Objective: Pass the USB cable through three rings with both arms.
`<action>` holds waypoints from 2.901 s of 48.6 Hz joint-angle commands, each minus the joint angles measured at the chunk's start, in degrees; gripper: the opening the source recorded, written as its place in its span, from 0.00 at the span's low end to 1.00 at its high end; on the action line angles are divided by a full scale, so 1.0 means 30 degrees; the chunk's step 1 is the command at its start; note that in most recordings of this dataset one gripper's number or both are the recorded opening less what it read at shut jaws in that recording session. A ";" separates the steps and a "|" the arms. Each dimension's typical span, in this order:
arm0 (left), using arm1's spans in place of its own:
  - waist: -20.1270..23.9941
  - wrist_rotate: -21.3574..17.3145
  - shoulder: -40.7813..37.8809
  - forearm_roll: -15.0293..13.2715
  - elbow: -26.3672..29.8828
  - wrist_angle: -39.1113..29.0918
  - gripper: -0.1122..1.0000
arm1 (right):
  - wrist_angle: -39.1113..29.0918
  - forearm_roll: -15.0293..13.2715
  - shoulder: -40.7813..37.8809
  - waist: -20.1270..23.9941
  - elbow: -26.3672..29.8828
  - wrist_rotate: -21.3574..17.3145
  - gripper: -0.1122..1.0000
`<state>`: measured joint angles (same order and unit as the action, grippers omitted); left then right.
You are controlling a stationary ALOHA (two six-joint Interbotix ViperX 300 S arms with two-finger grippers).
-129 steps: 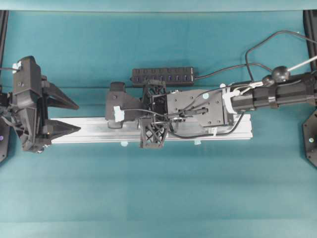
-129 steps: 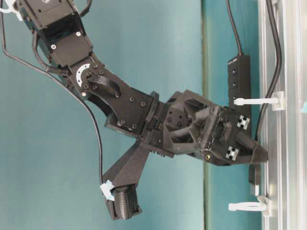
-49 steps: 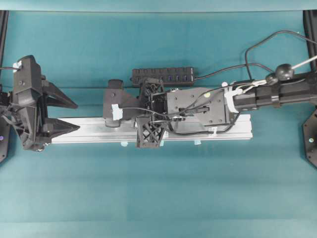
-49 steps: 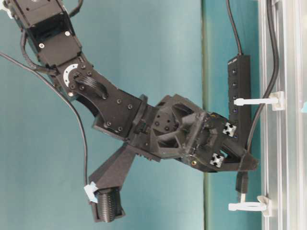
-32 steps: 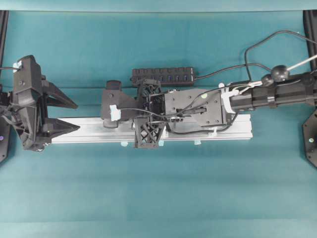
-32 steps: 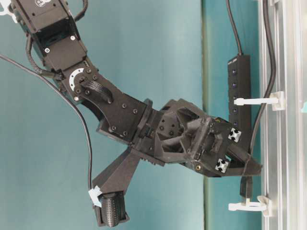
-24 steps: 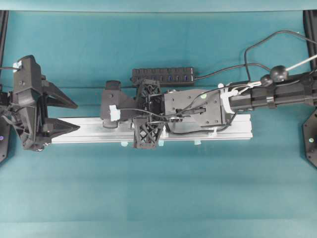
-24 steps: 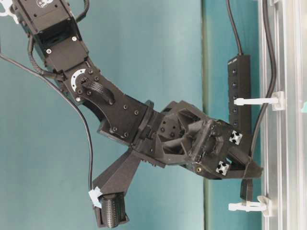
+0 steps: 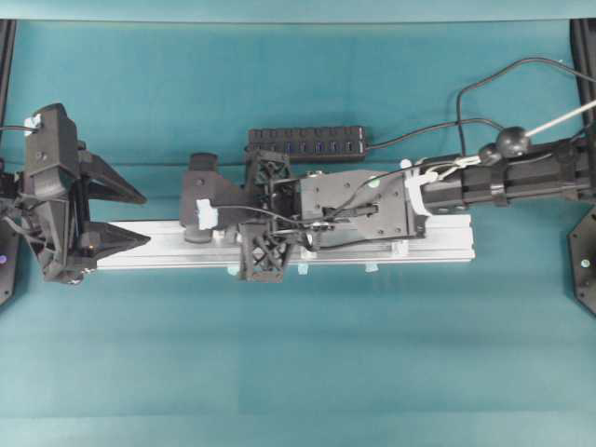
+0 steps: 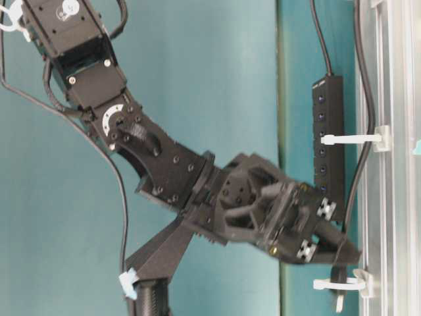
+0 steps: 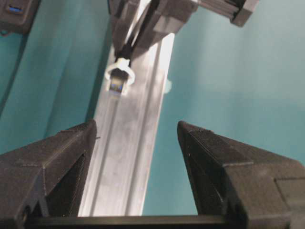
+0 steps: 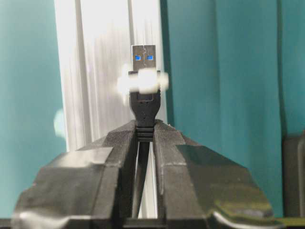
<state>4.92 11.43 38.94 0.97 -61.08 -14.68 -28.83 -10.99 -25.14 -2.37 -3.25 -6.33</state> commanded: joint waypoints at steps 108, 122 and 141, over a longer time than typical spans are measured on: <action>0.1084 -0.2285 -0.9990 0.0029 -0.0146 1.1133 0.43 | 0.0879 0.0117 0.0000 0.0264 0.0322 0.0117 0.04; 0.1084 -0.2490 -0.9961 0.0059 -0.0088 1.1543 0.34 | 0.0879 0.0117 0.0000 0.0264 0.0322 0.0059 0.04; 0.1084 -0.2285 -0.9785 0.0059 -0.0381 1.1221 0.34 | 0.0791 0.0117 0.0088 0.0469 0.0176 0.0117 0.06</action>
<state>7.82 4.48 8.88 1.14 -62.49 18.98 -26.63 -10.72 -25.84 -2.02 -2.72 -6.33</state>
